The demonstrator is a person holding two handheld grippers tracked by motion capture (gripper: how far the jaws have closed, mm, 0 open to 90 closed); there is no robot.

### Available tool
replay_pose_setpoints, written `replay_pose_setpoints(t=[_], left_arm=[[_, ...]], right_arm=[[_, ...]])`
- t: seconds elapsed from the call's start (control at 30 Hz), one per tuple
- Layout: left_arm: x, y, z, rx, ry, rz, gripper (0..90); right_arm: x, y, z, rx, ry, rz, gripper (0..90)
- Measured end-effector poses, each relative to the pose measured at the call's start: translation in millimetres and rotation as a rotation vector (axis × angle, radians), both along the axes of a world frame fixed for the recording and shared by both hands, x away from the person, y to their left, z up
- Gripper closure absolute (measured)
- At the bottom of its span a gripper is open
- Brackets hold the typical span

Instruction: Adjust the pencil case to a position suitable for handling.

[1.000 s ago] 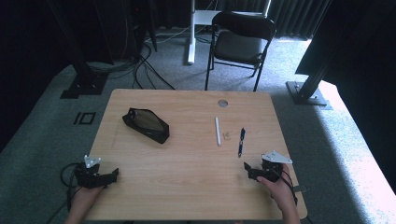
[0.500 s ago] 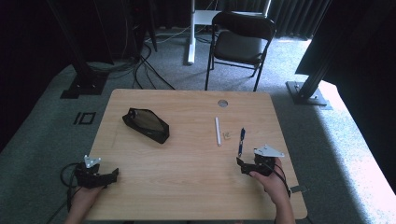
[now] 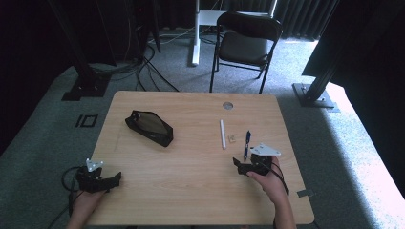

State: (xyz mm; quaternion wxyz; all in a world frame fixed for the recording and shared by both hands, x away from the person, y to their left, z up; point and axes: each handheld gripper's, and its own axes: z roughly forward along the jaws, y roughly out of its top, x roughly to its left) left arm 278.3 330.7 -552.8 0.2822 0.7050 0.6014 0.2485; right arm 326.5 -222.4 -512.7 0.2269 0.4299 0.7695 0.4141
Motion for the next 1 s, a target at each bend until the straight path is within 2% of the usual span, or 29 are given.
replay_pose_setpoints(t=[1.0], left_arm=[[0.0, -0.1, 0.0, 0.000, 0.000, 0.001, 0.5]], right_arm=[[26.9, 64.3, -4.8, -0.005, 0.013, 0.127, 12.8]])
